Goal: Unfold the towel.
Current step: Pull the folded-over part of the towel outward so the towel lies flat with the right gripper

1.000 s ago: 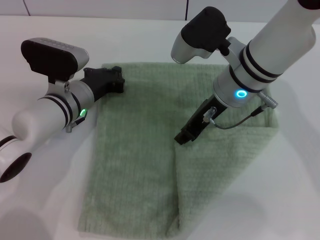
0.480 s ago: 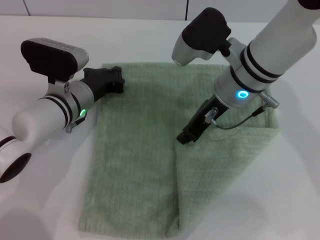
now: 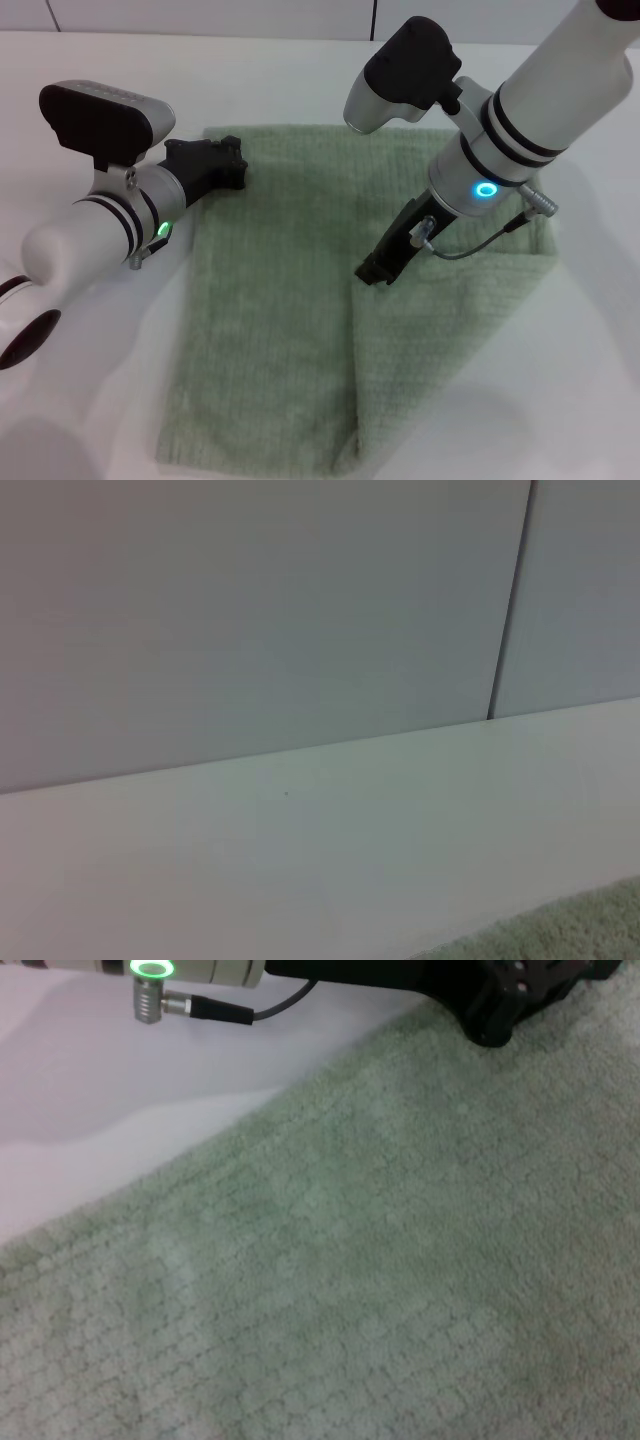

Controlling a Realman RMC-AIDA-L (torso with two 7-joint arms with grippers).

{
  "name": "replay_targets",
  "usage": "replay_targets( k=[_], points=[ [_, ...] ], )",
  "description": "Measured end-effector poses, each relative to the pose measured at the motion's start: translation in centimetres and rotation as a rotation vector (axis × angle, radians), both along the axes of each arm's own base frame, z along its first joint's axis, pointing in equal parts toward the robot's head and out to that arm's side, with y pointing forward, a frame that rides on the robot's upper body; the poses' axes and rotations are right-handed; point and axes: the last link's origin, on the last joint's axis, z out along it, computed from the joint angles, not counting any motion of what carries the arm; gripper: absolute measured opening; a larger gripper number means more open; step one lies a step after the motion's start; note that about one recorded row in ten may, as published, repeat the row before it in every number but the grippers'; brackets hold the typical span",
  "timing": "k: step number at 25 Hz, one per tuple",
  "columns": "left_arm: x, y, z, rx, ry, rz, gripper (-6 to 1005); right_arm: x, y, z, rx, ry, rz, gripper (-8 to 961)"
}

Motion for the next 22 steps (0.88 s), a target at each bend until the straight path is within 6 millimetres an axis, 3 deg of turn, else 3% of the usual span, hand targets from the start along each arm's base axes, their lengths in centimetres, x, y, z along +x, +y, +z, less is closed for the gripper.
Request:
replay_targets(
  k=[12, 22],
  points=[
    [0.0, 0.0, 0.0, 0.001, -0.002, -0.001, -2, -0.3, -0.1, 0.0, -0.001, 0.006, 0.003, 34],
    [0.0, 0.0, 0.0, 0.001, -0.001, -0.001, -1, -1.7, -0.7, 1.0, -0.031, 0.015, 0.032, 33]
  ],
)
